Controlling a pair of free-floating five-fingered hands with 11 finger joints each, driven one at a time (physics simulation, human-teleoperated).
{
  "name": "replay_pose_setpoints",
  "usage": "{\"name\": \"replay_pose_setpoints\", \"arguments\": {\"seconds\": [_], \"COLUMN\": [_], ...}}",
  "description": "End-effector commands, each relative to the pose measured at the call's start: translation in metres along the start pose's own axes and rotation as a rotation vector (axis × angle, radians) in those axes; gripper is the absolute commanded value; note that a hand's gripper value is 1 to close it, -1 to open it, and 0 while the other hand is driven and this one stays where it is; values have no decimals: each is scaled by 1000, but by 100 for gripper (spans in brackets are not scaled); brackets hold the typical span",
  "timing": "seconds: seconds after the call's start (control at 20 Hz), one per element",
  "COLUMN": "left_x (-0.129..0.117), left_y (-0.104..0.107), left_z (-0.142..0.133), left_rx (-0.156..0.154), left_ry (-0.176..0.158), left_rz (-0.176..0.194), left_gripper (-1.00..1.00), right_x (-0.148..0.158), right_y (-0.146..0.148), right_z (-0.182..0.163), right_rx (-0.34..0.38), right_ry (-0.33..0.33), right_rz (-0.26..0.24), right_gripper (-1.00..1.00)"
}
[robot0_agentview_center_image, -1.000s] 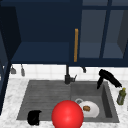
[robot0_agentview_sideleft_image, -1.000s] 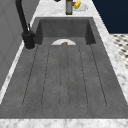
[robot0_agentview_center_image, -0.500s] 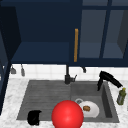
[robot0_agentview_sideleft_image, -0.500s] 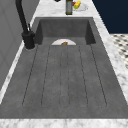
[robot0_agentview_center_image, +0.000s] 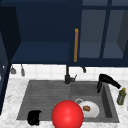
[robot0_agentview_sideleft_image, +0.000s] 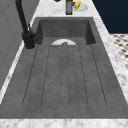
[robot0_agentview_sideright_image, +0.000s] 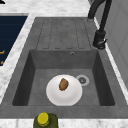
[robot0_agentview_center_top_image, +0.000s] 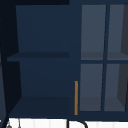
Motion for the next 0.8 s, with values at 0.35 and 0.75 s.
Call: {"name": "replay_pose_setpoints", "arguments": {"seconds": [0.35,0.75], "left_x": [0,0], "left_y": [0,0], "left_z": [0,0], "left_rx": [0,0], "left_ry": [0,0], "left_rz": [0,0], "left_gripper": [0,0], "right_x": [10,18], "right_y": [33,59], "right_z": [-7,-13], "right_rx": [7,13], "right_ry": [-308,-522], "right_rz": [33,36], "right_gripper": [-100,-100]}}
